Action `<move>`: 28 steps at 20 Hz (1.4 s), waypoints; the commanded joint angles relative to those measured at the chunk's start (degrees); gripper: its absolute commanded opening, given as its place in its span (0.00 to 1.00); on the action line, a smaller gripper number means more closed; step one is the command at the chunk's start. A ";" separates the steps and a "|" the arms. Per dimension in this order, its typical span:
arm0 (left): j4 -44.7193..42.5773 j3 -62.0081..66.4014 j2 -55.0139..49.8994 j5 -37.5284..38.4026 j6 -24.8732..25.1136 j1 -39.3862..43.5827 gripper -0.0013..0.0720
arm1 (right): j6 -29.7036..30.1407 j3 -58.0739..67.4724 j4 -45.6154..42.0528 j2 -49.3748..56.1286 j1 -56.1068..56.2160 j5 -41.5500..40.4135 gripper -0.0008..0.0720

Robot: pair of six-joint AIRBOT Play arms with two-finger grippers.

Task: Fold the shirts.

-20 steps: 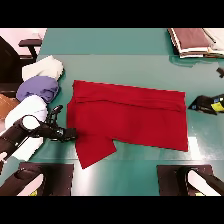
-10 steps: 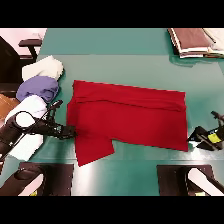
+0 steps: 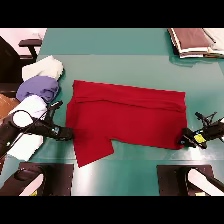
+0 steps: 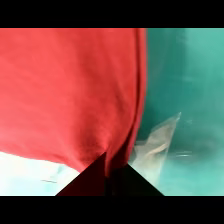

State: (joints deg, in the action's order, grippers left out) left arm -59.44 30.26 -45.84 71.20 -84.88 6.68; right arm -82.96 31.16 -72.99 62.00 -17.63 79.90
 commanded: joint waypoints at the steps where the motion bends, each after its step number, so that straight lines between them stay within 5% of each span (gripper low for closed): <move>1: -2.49 0.70 6.27 8.07 -3.28 0.00 0.04 | -0.09 -0.04 -5.35 -7.96 0.57 6.58 0.03; 5: -2.51 3.58 15.02 15.87 -8.20 0.00 0.04 | -0.15 3.23 -6.64 -19.15 -1.84 12.11 0.03; 8: -3.76 8.90 12.92 11.08 -7.54 0.00 0.04 | -1.92 10.10 -6.03 -19.10 0.37 11.04 0.03; 15: -11.06 23.87 -14.64 -9.94 0.09 0.00 0.05 | -4.61 31.06 -3.34 6.97 11.93 2.32 0.03; 20: -11.02 32.33 -32.76 -16.72 0.92 0.00 0.05 | -4.59 45.79 3.82 25.11 13.11 -0.55 0.04; 21: -11.02 33.94 -34.47 -16.79 0.92 0.00 0.05 | -4.20 47.93 4.59 27.26 12.85 -0.50 0.09; 22: -10.99 35.39 -35.30 -16.59 0.90 0.00 0.16 | -2.80 49.99 5.90 28.98 12.22 -0.15 0.34; 23: -10.99 36.70 -35.32 -16.59 0.90 0.00 0.56 | -1.31 51.56 7.87 30.01 11.50 0.39 0.48; 24: -10.99 38.49 -35.32 -15.74 0.87 0.00 0.81 | 0.96 53.00 10.21 30.58 10.29 1.68 0.55; 26: -11.10 42.77 -35.08 -11.50 0.90 0.00 0.75 | 4.17 53.66 11.61 29.97 7.10 3.78 0.69; 28: -10.29 46.14 -35.04 -7.28 0.92 0.00 0.37 | 6.05 50.45 11.56 27.96 2.86 4.59 0.78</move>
State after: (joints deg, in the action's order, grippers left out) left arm -70.37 71.68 -80.05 59.16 -84.12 6.70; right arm -80.84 82.11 -63.79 90.19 -10.55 82.63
